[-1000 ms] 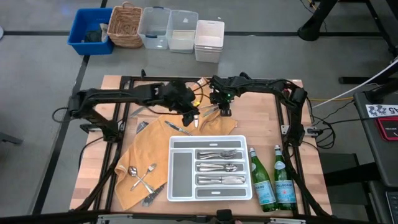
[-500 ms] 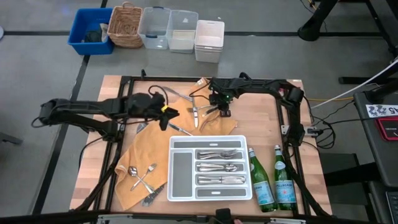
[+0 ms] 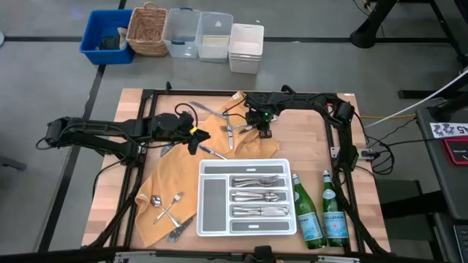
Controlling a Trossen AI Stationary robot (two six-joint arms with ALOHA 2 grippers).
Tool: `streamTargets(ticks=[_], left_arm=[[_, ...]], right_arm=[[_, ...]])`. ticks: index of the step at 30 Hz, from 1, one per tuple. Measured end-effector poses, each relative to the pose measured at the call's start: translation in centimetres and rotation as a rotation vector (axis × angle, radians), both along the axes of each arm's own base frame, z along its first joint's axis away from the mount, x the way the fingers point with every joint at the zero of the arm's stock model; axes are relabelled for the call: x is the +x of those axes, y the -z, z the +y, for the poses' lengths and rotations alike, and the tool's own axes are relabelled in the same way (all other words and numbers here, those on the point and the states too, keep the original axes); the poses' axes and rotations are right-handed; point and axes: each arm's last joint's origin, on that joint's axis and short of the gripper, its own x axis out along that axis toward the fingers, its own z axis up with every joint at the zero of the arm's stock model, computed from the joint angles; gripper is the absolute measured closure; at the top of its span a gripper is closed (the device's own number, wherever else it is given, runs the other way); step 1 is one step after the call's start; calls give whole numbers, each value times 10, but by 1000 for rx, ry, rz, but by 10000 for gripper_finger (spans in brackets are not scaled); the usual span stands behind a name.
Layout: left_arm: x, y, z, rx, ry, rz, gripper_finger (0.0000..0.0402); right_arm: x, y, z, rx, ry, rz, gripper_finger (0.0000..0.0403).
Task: Sort silverware
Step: Put the silver table knife into the white silverware tray
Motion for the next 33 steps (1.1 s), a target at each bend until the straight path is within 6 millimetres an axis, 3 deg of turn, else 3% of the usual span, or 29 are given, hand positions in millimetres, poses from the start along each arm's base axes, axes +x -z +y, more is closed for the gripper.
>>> streamTargets(ticks=[10,23,33], left_arm=[[0,0,0,7,3,2,328],[0,0,1,20,-4,5,328],[0,0,1,31,-23,7,328]], right_arm=[[1,-7,0,23,2,33,376],[-6,-7,3,65,34,104,372],[9,-41,-4,38,61,42,371]])
